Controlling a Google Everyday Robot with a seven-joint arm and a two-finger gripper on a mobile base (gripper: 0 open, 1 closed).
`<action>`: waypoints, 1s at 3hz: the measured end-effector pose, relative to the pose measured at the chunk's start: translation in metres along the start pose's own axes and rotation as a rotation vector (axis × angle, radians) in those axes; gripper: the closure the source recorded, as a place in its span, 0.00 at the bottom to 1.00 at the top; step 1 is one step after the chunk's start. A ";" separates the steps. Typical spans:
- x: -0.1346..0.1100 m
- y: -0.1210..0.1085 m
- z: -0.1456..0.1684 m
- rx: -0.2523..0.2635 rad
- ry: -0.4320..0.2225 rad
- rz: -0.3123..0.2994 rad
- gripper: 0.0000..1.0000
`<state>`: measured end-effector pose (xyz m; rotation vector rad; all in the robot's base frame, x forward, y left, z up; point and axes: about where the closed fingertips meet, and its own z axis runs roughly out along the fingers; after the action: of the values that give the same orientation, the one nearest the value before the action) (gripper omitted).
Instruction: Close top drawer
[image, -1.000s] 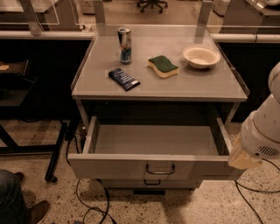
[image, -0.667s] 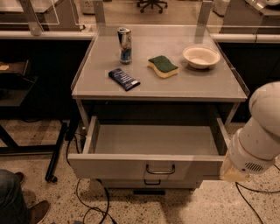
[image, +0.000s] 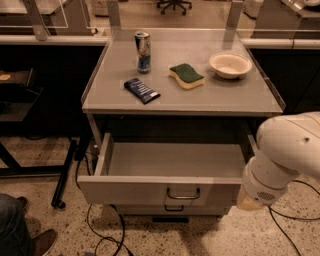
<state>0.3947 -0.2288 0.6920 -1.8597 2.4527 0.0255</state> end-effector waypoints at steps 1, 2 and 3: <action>-0.010 -0.013 0.018 0.010 0.002 -0.022 1.00; -0.024 -0.030 0.032 0.030 -0.005 -0.037 1.00; -0.026 -0.032 0.033 0.031 -0.005 -0.039 0.83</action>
Offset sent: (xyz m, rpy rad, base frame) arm 0.0640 0.0289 -0.0449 -0.0011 -0.0566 0.0512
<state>0.4339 -0.2112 0.6612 -1.8914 2.3984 -0.0099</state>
